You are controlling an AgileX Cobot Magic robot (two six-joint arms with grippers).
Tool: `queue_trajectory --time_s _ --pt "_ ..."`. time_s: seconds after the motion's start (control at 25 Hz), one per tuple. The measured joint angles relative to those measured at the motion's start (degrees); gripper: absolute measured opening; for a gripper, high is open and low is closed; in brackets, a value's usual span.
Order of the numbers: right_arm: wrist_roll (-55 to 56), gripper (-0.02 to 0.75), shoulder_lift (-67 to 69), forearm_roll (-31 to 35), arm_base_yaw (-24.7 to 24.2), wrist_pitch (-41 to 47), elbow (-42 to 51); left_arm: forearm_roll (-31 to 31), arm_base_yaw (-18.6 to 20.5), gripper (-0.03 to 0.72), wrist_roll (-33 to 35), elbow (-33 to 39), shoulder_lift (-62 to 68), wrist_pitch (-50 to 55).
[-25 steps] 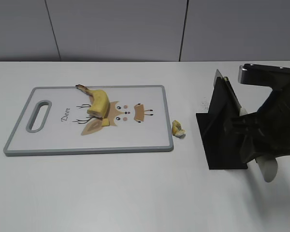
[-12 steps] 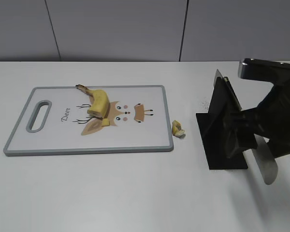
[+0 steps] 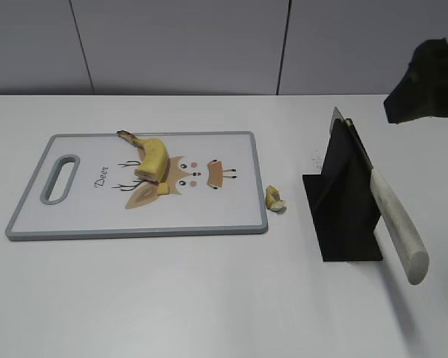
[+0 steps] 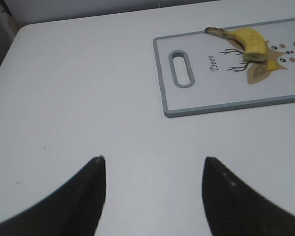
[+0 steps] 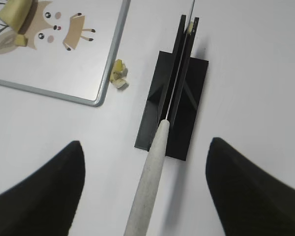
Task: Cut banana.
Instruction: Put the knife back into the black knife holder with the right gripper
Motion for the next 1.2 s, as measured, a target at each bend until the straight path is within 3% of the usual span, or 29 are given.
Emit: queue_trajectory --time_s 0.48,1.2 --pt "-21.9 0.59 -16.3 5.4 0.0 8.2 4.7 0.0 0.0 0.591 0.0 0.0 0.0 0.0" --pt "-25.5 0.587 -42.7 5.9 0.0 8.6 26.4 0.0 0.0 0.591 0.0 0.0 0.0 0.0"
